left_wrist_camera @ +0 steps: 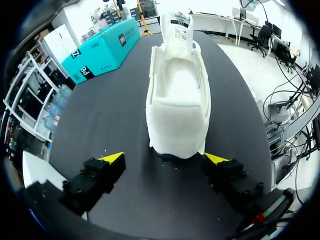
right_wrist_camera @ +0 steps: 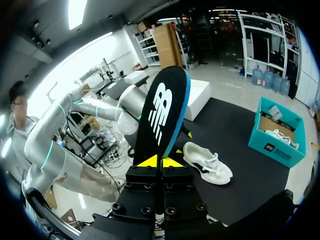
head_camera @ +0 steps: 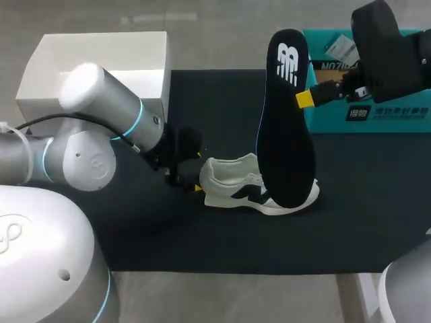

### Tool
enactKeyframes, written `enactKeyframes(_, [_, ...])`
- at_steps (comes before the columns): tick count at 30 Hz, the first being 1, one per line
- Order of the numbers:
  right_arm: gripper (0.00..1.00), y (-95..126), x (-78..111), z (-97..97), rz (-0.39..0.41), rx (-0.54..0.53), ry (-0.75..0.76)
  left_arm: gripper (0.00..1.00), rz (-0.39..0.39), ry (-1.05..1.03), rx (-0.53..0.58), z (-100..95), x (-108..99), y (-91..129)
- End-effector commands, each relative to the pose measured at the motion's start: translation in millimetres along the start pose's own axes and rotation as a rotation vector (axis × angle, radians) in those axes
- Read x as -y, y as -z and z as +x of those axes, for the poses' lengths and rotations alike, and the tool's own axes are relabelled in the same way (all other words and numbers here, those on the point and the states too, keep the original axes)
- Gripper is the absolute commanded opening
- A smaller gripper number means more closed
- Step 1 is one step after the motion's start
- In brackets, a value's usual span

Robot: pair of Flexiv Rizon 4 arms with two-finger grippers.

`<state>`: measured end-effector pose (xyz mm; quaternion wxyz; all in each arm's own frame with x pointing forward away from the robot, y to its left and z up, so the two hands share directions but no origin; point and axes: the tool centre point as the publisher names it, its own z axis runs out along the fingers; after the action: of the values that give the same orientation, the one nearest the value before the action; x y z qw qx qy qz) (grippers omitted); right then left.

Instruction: Take the shoe out of the shoebox, open the shoe tongue, remove and reinsert the insole, then place the shoe into the shoebox

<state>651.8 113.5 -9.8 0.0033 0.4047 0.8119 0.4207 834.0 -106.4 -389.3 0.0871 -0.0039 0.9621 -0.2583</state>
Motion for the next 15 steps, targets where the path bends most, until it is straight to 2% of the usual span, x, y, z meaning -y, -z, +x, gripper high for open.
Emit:
enactKeyframes(1, [0.0, -3.0, -4.3, 0.0, 0.007, -0.001, -0.001, 1.0, -0.009, 0.0, 0.002, 0.9, 0.8, 0.4])
enactKeyframes(9, [0.0, -3.0, -4.3, 0.0, 0.007, -0.001, -0.001, 1.0, -0.009, 0.0, 0.002, 0.9, 0.8, 0.4])
enactKeyframes(15, [0.0, -3.0, -4.3, 0.0, 0.007, -0.001, -0.001, 1.0, -0.136, -0.035, 0.03, -2.6, -4.3, 12.3])
